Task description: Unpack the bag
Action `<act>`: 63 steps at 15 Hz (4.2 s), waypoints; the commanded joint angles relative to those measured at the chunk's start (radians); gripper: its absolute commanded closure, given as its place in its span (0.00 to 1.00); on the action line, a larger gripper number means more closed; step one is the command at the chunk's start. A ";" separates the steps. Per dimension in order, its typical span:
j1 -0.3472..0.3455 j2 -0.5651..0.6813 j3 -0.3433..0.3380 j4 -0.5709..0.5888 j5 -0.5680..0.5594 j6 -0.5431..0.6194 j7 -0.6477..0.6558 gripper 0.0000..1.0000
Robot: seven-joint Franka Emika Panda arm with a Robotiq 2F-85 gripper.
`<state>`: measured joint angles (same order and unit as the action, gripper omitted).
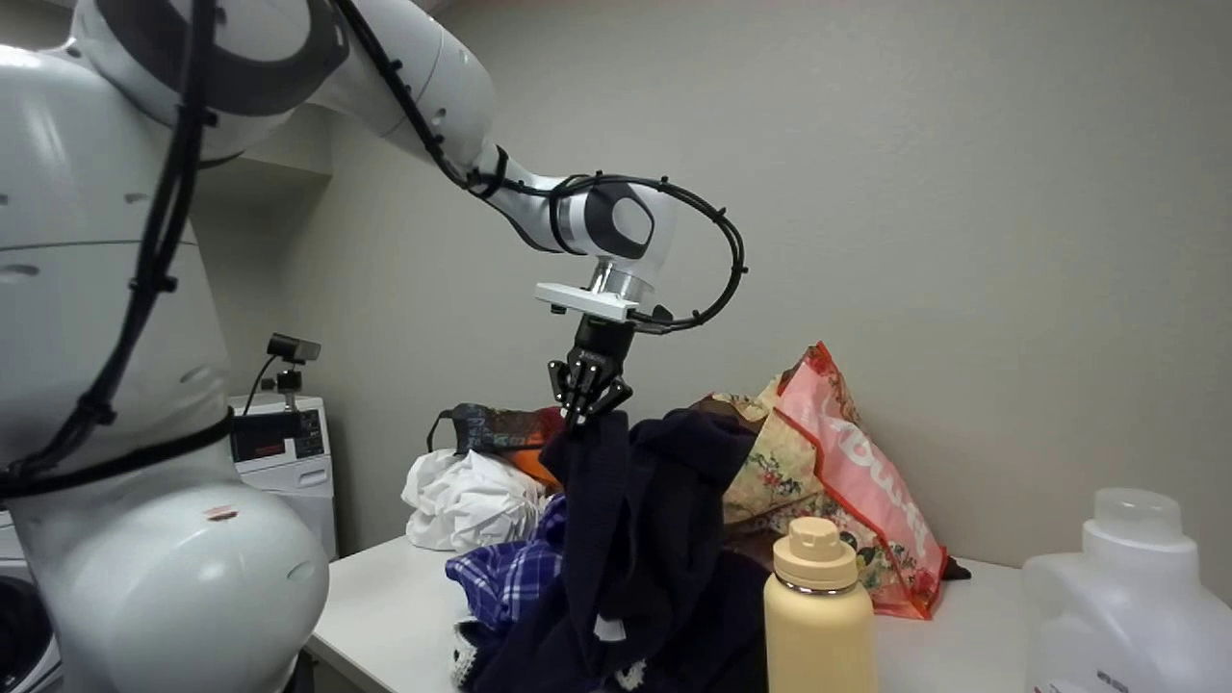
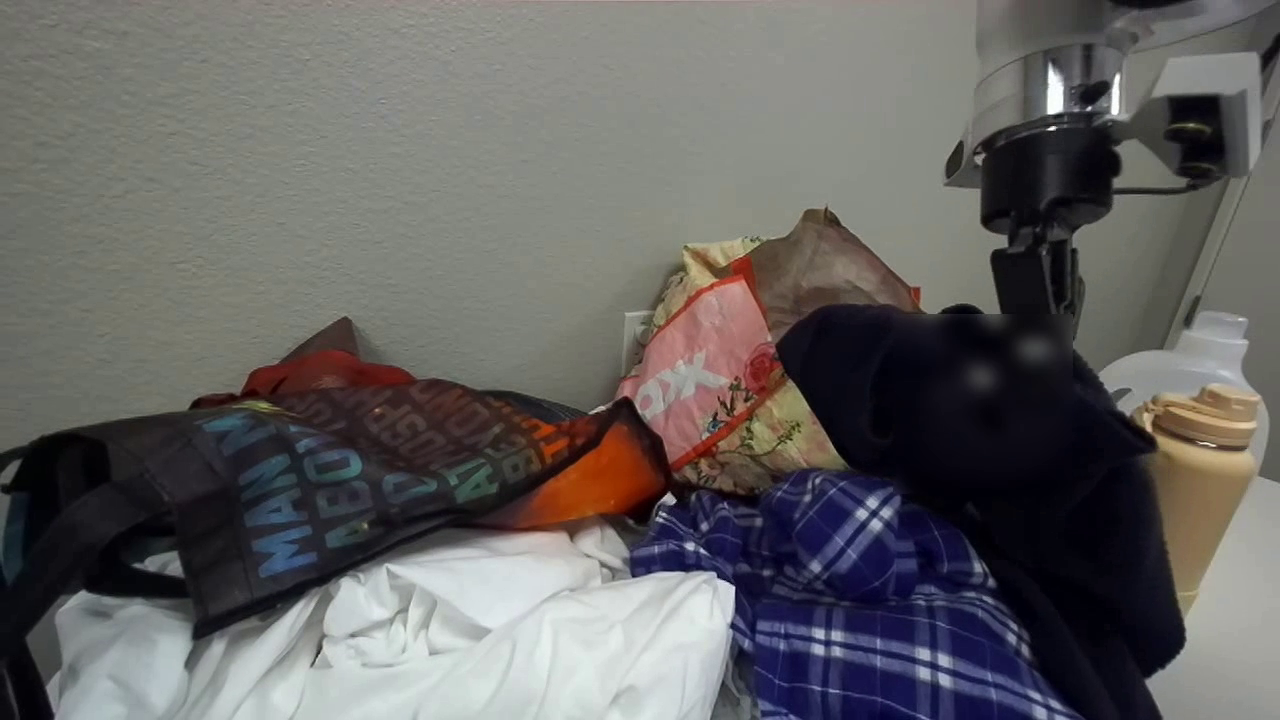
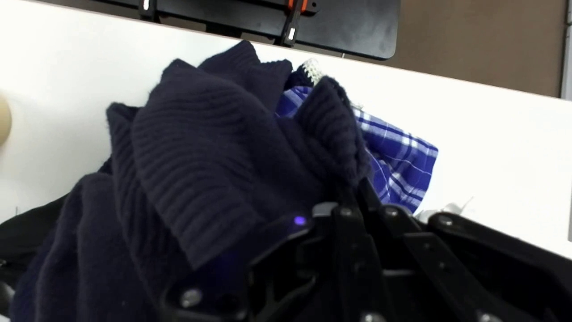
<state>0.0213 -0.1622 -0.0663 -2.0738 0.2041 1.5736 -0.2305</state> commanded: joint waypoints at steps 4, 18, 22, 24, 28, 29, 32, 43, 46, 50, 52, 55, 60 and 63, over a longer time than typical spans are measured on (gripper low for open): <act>-0.009 0.016 0.017 0.018 -0.004 0.000 -0.001 0.94; -0.058 -0.202 -0.055 -0.118 0.037 -0.201 -0.051 0.97; -0.082 -0.268 -0.095 -0.198 0.072 -0.211 -0.056 0.97; -0.077 -0.274 -0.092 -0.233 0.099 -0.198 -0.055 0.97; -0.044 -0.247 -0.093 -0.265 0.101 -0.310 -0.161 0.97; -0.040 -0.243 -0.094 -0.278 0.088 -0.338 -0.186 0.97; -0.040 -0.229 -0.093 -0.329 0.046 -0.415 -0.227 0.97; -0.016 -0.178 0.009 -0.381 0.173 -0.043 -0.114 0.97; -0.008 -0.185 0.034 -0.387 0.204 0.140 -0.072 0.69; -0.007 -0.187 0.043 -0.390 0.197 0.321 -0.004 0.40; -0.010 -0.188 0.037 -0.374 0.199 0.409 0.026 0.24; -0.010 -0.173 0.033 -0.338 0.193 0.563 0.064 0.02; -0.001 -0.111 0.053 -0.315 0.147 0.843 0.109 0.00; -0.011 -0.039 0.074 -0.323 0.059 0.989 0.158 0.00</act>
<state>0.0143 -0.2773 -0.0140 -2.4077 0.3353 2.4521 -0.1373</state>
